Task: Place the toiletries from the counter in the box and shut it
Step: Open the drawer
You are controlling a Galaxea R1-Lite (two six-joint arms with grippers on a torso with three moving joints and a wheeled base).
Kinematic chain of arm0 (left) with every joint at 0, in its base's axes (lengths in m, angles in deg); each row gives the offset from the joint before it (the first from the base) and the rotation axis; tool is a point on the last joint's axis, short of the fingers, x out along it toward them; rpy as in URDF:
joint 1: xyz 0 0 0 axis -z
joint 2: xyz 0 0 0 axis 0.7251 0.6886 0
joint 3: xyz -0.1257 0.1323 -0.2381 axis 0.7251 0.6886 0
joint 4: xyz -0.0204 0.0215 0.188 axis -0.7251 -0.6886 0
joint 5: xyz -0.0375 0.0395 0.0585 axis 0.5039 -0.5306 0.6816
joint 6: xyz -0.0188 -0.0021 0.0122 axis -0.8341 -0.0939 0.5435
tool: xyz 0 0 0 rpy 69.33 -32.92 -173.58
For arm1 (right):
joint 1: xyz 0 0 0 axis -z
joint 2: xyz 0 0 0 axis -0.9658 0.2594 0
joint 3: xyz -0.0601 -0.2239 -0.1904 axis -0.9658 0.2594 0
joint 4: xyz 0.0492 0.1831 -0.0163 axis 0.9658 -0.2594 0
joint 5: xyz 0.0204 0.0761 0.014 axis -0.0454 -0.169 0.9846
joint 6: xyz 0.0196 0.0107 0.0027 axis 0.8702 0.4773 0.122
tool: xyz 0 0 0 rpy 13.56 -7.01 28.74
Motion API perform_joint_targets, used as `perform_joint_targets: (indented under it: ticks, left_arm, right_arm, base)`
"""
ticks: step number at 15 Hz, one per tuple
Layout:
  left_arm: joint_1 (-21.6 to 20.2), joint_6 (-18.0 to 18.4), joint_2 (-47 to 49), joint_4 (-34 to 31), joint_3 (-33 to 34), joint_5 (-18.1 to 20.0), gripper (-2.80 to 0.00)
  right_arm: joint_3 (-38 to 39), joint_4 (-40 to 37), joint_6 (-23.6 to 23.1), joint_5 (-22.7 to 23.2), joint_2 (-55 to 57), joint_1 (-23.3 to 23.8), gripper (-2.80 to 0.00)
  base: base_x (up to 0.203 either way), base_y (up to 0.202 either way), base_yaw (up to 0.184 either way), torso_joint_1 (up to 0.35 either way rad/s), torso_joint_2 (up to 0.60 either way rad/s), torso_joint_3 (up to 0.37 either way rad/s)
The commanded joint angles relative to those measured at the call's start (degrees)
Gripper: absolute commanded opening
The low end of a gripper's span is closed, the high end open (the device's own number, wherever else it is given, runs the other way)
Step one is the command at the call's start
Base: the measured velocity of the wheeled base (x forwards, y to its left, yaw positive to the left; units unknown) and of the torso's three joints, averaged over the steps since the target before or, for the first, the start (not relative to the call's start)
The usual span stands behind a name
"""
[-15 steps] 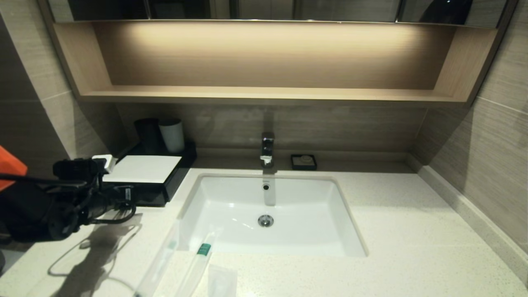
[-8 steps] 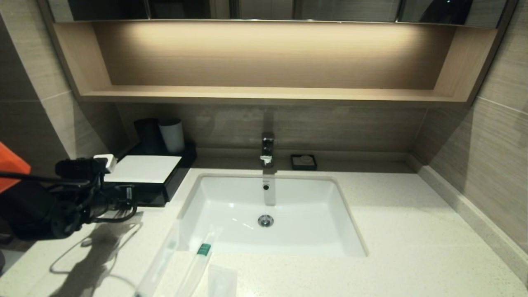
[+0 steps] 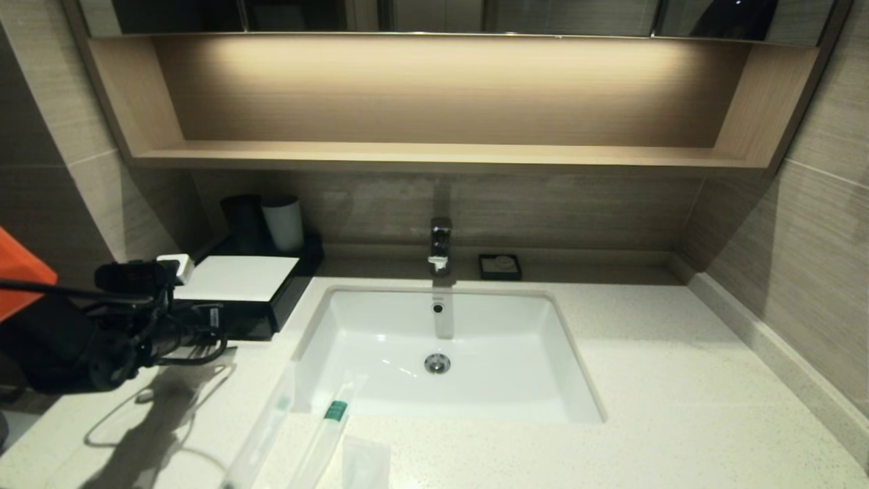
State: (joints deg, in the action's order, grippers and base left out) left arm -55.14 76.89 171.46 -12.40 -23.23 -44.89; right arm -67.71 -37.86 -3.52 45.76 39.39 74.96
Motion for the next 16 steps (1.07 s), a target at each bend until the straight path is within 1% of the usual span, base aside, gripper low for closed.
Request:
perform_joint_targets:
  ticks: [1, 16]
  left_arm:
    - [0.0, 0.0, 0.5, 0.3, -0.5, 0.0, -2.80]
    - [0.0, 0.0, 1.0, -0.5, -1.3, -0.1, -2.80]
  right_arm:
    - [0.0, 0.0, 0.0, 0.0, 0.1, 0.0, -2.80]
    - [0.0, 0.0, 0.0, 0.0, 0.1, 0.0, -2.80]
  base:
    - [0.000, 0.000, 0.000, 0.000, 0.00, 0.000]
    - [0.000, 0.000, 0.000, 0.000, 0.00, 0.000]
